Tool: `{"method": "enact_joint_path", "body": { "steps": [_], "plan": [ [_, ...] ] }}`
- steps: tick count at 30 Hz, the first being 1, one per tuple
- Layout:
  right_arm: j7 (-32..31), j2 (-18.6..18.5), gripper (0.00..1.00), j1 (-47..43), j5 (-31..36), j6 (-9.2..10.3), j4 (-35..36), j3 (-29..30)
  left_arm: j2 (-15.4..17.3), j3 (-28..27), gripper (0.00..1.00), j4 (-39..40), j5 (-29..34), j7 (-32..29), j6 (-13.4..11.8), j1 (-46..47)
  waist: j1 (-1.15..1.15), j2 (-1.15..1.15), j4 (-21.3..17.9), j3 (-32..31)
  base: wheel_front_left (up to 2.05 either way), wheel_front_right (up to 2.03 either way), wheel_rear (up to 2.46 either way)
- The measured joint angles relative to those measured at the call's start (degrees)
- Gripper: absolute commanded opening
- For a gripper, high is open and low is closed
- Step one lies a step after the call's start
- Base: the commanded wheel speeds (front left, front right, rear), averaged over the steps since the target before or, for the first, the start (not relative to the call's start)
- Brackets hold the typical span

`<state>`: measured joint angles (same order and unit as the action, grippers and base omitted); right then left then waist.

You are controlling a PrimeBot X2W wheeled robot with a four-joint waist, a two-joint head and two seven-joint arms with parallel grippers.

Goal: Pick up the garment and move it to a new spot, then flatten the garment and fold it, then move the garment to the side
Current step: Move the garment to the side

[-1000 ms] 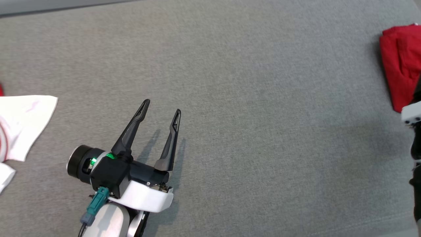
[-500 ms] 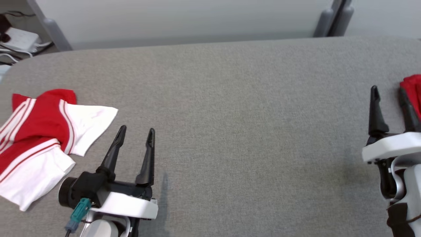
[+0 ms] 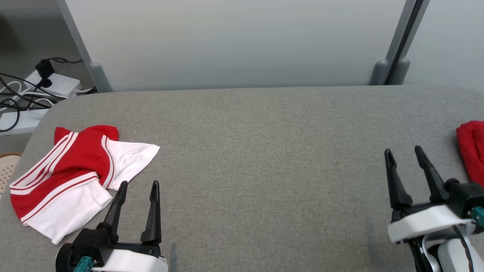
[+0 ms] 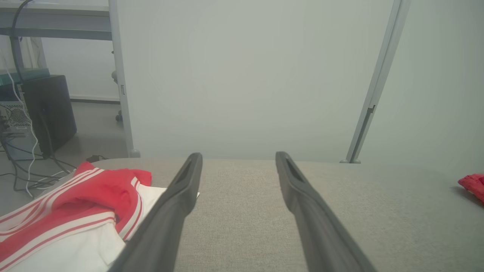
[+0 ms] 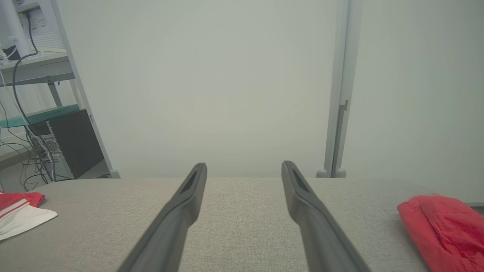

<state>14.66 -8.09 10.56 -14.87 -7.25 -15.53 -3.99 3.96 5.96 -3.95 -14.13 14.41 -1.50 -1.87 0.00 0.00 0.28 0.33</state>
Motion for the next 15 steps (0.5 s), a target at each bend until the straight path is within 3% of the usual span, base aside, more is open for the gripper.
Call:
{"method": "enact_joint_path", "body": {
  "steps": [15],
  "plan": [
    [0.0, 2.5, 1.0, -11.0, 0.6, -0.01, 8.7, -0.4, -0.9, -2.8, 1.0, -0.6, 3.3, 0.0, 2.0, -3.1, 0.0, 0.0, 1.8, -3.4, 0.0, 0.0, 0.0]
  ]
}}
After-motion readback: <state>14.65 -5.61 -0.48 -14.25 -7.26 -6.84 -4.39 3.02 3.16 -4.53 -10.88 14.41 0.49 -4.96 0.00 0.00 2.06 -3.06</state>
